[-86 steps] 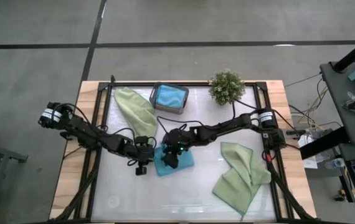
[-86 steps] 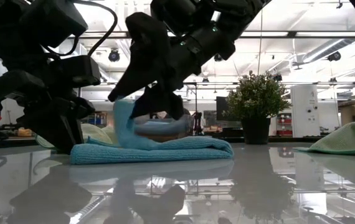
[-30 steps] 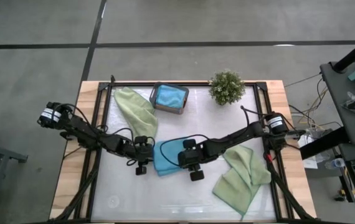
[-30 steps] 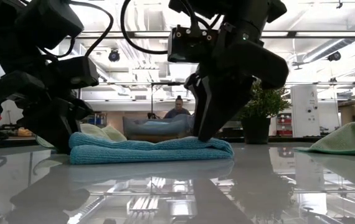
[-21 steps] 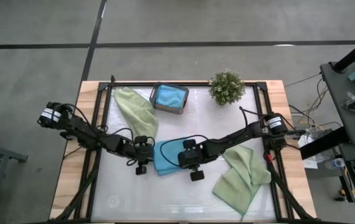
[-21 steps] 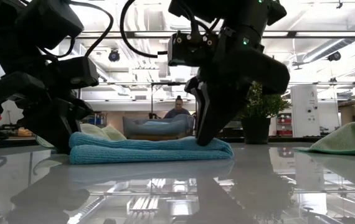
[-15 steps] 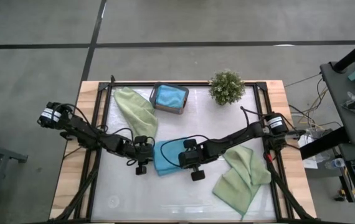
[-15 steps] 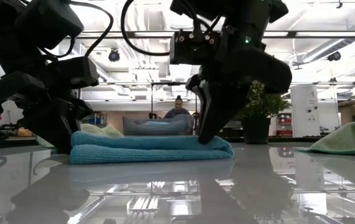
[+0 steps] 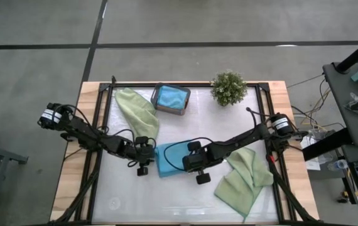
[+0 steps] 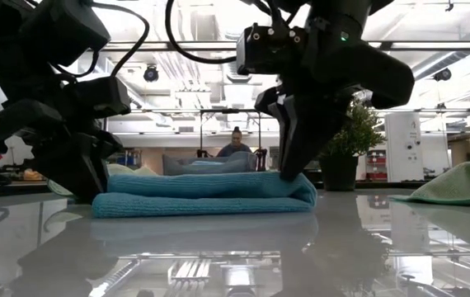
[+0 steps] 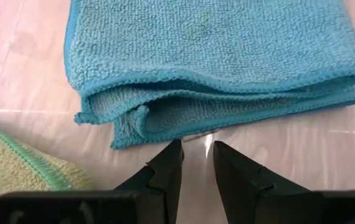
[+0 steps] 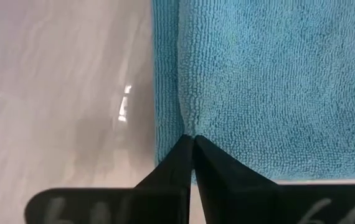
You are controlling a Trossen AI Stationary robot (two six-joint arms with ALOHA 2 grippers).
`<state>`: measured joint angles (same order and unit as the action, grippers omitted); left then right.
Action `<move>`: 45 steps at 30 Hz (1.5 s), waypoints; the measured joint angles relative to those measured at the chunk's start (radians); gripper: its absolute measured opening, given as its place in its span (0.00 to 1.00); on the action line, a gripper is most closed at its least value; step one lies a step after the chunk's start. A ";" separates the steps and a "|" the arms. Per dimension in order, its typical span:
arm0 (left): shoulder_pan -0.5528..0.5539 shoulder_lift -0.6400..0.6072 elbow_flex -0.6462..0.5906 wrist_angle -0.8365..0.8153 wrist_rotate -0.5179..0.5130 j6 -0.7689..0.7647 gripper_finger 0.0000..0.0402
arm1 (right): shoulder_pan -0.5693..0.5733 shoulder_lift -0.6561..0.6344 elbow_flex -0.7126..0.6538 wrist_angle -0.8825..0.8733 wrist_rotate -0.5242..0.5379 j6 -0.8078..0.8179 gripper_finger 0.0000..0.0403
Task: Fold microfiber towels
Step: Fold the blue microfiber towel
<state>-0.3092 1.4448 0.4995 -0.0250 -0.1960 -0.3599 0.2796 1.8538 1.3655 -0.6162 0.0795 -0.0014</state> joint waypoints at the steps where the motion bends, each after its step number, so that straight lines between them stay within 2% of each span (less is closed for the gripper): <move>1: 0.000 0.000 0.000 0.000 -0.002 0.000 0.20 | 0.000 0.000 0.000 0.003 -0.003 -0.006 0.02; 8: 0.000 0.000 0.000 -0.001 -0.028 -0.001 0.20 | 0.014 0.000 0.000 0.025 -0.039 -0.108 0.02; 17: 0.000 -0.004 -0.002 0.005 -0.068 -0.004 0.20 | 0.012 0.008 -0.014 0.054 -0.089 -0.109 0.04; 22: -0.013 -0.037 0.014 -0.020 -0.057 -0.022 0.20 | 0.004 -0.001 0.000 0.024 -0.088 -0.077 0.14; 28: -0.085 -0.077 0.029 -0.098 -0.021 -0.111 0.20 | 0.001 -0.033 0.020 0.020 -0.079 -0.065 0.29; 33: -0.183 -0.074 0.031 -0.059 -0.031 -0.203 0.20 | 0.001 -0.042 0.021 0.200 -0.035 -0.009 0.36; 37: -0.244 -0.028 0.031 0.078 -0.088 -0.211 0.20 | 0.001 0.001 0.020 0.390 0.001 0.012 0.38; 41: -0.265 0.022 0.031 0.154 -0.137 -0.221 0.20 | 0.001 0.061 0.019 0.566 0.002 0.035 0.38; 45: -0.269 0.067 0.031 0.149 -0.153 -0.270 0.20 | 0.002 0.118 0.019 0.683 0.030 0.073 0.37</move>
<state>-0.5786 1.5118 0.5308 0.1242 -0.3489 -0.6304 0.2813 1.9718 1.3842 0.0665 0.1097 0.0714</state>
